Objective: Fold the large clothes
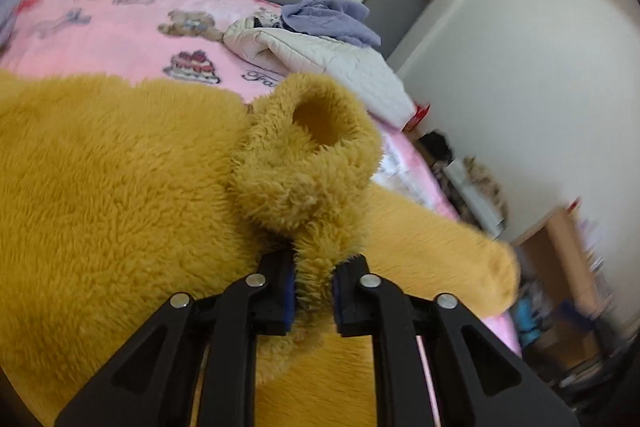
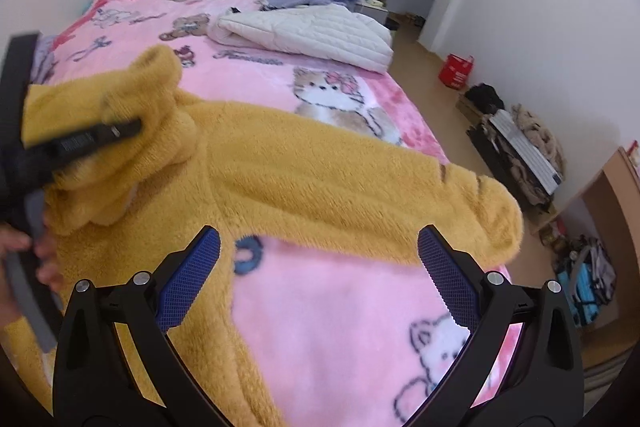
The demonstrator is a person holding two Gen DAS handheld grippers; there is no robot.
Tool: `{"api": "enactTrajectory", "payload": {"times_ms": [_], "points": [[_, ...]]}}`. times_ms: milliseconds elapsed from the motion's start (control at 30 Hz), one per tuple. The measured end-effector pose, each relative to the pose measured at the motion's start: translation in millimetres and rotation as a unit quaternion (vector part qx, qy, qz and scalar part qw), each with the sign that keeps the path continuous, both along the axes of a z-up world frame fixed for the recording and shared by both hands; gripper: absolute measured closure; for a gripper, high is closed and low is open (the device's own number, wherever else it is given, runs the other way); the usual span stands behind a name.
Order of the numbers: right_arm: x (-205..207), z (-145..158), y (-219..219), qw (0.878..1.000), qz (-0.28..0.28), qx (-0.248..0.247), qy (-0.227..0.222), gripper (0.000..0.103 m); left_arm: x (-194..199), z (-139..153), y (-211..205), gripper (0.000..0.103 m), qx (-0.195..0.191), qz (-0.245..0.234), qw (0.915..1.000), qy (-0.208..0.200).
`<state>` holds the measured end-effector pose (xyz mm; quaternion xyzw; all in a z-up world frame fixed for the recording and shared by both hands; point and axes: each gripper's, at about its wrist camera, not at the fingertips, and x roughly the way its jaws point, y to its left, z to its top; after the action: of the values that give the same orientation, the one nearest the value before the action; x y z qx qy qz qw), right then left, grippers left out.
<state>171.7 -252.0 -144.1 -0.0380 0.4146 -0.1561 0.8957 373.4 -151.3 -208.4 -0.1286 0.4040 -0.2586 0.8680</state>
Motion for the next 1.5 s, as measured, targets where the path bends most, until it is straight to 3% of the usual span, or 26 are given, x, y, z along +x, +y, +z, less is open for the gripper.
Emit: {"api": "enactTrajectory", "payload": {"times_ms": [33, 100, 133, 167, 267, 367, 500, 567, 667, 733, 800, 900, 1000, 1100, 1233, 1333, 1500], "points": [[3.7, 1.1, 0.0, 1.000, 0.007, 0.006, -0.004, 0.008, -1.1, -0.6, -4.1, 0.081, 0.013, -0.009, 0.9999, -0.006], [13.2, 4.1, 2.5, 1.000, 0.021, 0.019, -0.014, 0.008, -8.0, 7.5, -8.8, 0.052, 0.012, -0.043, 0.9988, -0.018], [18.6, 6.9, 3.8, 0.999, 0.027, 0.027, -0.021, 0.008, -8.3, 12.7, -8.7, 0.030, -0.001, -0.062, 0.9980, -0.017], [24.1, 10.3, 4.2, 0.998, 0.030, 0.037, -0.029, 0.008, -15.9, 18.7, -8.6, 0.019, -0.009, -0.072, 0.9972, -0.018], [41.6, 23.3, 7.0, 0.995, 0.048, 0.075, -0.051, 0.008, -24.6, 40.7, 8.3, 0.019, -0.027, -0.075, 0.9967, -0.018], [68.1, 38.7, 17.5, 0.989, 0.089, 0.094, -0.069, 0.008, -27.4, 57.5, 49.8, 0.012, -0.049, -0.066, 0.9966, -0.001], [103.2, 58.3, 40.9, 0.969, 0.183, 0.136, -0.093, 0.009, -24.8, 69.4, 109.9, 0.011, 0.016, -0.039, 0.9991, 0.000], [123.3, 63.5, 58.3, 0.952, 0.238, 0.166, -0.098, 0.023, -18.3, 70.5, 130.2, 0.011, 0.066, -0.020, 0.9976, -0.005], [150.2, 59.4, 83.8, 0.940, 0.278, 0.185, -0.067, 0.039, -1.3, 61.3, 164.1, 0.011, 0.133, 0.014, 0.9910, 0.000], [167.1, 46.6, 106.1, 0.938, 0.298, 0.172, -0.033, 0.055, 9.6, 49.6, 183.7, 0.011, 0.133, 0.029, 0.9902, 0.033], [177.2, 28.3, 119.9, 0.945, 0.297, 0.138, -0.004, 0.063, 19.9, 36.4, 200.4, 0.011, 0.105, 0.044, 0.9914, 0.064], [184.7, -1.9, 110.3, 0.956, 0.246, 0.153, 0.038, 0.064, 23.1, 12.4, 215.8, 0.011, 0.077, 0.050, 0.9898, 0.109], [184.3, -27.0, 99.7, 0.969, 0.204, 0.123, 0.069, 0.065, 14.2, -2.7, 216.4, 0.011, 0.062, 0.053, 0.9901, 0.115], [184.0, -49.6, 94.0, 0.966, 0.192, 0.142, 0.094, 0.064, 12.1, -14.4, 213.9, 0.011, 0.051, 0.065, 0.9897, 0.117], [183.3, -72.9, 101.2, 0.969, 0.205, 0.100, 0.092, 0.060, 18.9, -28.6, 215.8, 0.010, 0.036, 0.067, 0.9909, 0.111], [194.9, -89.7, 98.0, 0.970, 0.191, 0.116, 0.100, 0.060, 26.4, -37.0, 219.4, 0.010, 0.020, 0.063, 0.9918, 0.109], [212.2, -102.2, 100.6, 0.969, 0.193, 0.104, 0.113, 0.060, 33.3, -39.8, 214.2, 0.010, 0.037, 0.060, 0.9917, 0.108]]}}
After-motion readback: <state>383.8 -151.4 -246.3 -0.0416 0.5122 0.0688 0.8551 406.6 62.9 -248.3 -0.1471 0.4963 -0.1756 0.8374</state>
